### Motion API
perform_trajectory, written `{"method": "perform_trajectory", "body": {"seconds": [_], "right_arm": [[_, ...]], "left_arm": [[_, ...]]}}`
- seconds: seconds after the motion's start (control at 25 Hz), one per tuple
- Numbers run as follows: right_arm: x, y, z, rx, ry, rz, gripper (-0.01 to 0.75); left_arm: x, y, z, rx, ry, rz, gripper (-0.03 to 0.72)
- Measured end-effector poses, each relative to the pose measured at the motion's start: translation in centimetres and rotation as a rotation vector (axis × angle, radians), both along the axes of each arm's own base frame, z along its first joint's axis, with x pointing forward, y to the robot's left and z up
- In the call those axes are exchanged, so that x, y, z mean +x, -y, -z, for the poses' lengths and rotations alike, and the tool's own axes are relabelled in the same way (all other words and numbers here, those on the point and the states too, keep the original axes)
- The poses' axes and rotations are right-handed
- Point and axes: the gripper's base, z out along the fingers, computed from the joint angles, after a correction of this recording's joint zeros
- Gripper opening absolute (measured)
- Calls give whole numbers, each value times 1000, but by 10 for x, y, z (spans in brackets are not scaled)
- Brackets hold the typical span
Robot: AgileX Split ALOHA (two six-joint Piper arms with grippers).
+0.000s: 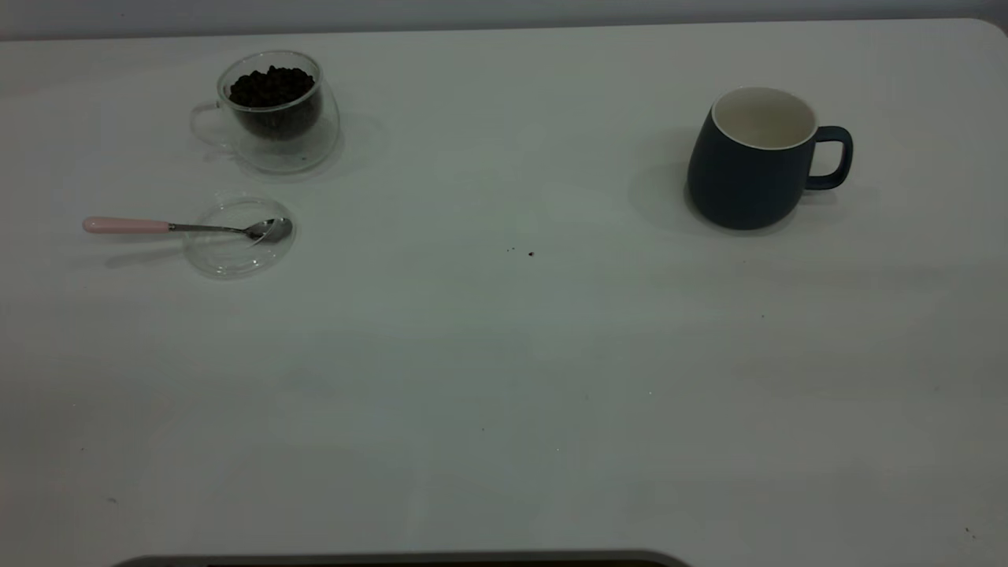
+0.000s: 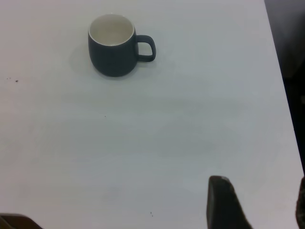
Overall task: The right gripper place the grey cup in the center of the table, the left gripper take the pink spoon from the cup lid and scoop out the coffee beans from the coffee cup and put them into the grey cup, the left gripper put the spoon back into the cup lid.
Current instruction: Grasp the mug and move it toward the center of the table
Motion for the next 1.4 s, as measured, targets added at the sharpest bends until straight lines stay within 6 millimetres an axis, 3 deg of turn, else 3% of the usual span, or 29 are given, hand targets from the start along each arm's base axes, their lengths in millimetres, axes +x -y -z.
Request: {"method": "perform_trajectory", "body": {"seconds": [1.04, 1.16, 1.24, 1.4], "right_arm": [[0, -1, -1, 11, 2, -9, 402], [3, -2, -12, -14, -4, -37, 449], [11, -3, -23, -47, -33, -61, 522], [48, -4, -46, -120, -137, -119, 674]], "left_arm": [[0, 0, 0, 0, 0, 0, 569], [0, 0, 0, 0, 0, 0, 569], [0, 0, 0, 0, 0, 0, 569], [0, 0, 0, 0, 0, 0, 569]]}}
